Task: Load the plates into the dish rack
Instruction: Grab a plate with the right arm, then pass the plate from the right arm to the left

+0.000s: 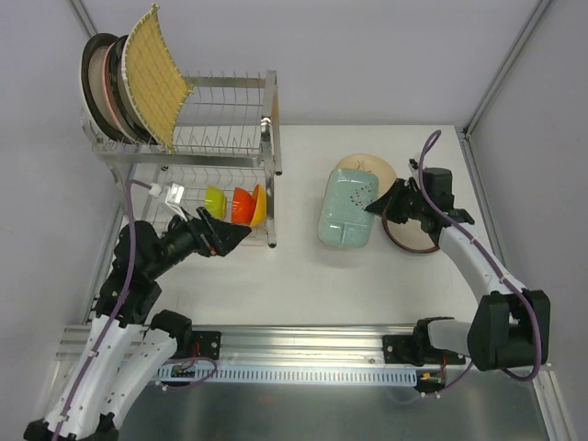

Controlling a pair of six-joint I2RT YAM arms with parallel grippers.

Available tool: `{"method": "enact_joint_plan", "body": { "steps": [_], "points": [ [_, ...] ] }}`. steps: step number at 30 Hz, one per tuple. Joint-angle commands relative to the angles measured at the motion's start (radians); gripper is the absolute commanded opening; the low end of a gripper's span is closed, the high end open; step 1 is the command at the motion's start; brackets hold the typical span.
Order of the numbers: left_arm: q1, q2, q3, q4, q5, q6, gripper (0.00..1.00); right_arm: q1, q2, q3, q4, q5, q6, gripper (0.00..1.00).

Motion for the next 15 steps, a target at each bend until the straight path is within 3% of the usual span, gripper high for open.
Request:
{"method": "enact_joint_plan", "body": {
  "steps": [1, 5, 12, 15],
  "points": [
    [-0.16, 0.069, 0.077, 0.087, -0.205, -0.052, 0.99, -0.01, -0.12, 0.004, 0.128, -0.009, 0.129, 0.01],
    [-0.379, 0.147, 0.101, 0.176, -0.402, -0.058, 0.99, -0.018, -0.192, -0.006, 0.151, 0.015, 0.195, 0.01],
    [-0.646, 0.36, 0.212, 0.308, -0.706, 0.032, 0.99, -0.033, -0.294, -0.06, 0.273, 0.011, 0.35, 0.01],
    [-0.711, 0.436, 0.254, 0.335, -0.842, 0.074, 0.99, -0.035, -0.326, -0.089, 0.304, 0.015, 0.41, 0.01]
  ]
}}
